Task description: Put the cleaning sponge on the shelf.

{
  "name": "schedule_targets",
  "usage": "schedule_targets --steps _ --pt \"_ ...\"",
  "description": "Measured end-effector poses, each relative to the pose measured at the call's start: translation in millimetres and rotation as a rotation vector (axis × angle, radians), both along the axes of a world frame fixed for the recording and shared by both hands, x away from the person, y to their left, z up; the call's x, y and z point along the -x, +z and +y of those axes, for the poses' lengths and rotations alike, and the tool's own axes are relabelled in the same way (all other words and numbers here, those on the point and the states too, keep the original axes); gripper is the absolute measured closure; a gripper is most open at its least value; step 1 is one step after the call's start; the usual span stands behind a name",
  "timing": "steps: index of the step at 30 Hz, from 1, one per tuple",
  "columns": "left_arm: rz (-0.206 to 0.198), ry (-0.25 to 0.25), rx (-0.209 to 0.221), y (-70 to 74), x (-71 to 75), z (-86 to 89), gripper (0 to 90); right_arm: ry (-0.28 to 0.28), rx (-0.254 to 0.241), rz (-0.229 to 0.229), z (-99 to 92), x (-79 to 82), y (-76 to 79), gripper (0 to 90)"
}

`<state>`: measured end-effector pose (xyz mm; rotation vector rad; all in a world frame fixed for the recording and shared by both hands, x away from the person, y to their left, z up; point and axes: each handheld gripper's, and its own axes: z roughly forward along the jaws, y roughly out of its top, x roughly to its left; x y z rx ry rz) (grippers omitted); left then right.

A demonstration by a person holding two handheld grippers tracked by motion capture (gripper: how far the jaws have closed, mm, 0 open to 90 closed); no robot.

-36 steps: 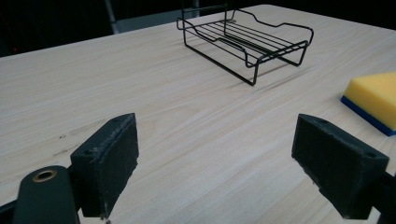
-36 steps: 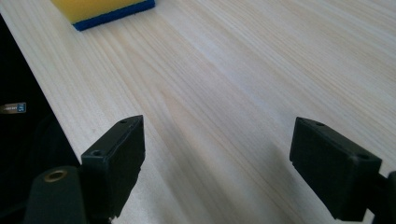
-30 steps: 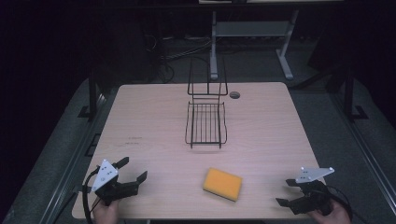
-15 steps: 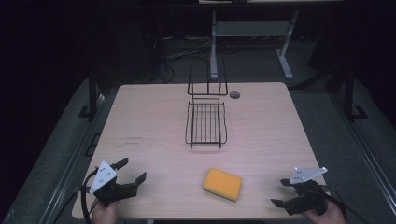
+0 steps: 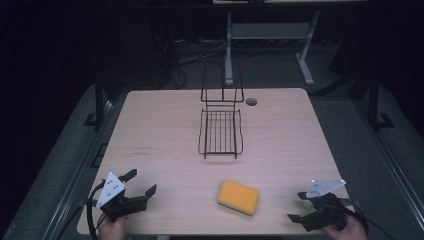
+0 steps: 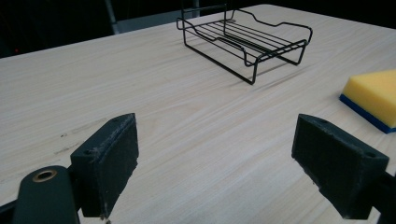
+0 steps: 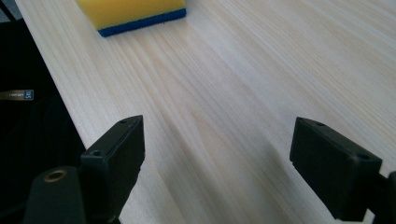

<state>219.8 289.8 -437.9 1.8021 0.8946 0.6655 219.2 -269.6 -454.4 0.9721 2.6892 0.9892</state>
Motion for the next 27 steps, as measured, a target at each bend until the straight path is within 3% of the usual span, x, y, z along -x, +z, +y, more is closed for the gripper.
schedule_targets --steps 27 --pt "-0.006 -0.004 -0.012 0.3 0.5 -2.3 14.0 0.059 0.017 -0.009 18.2 -0.5 4.7 17.4"
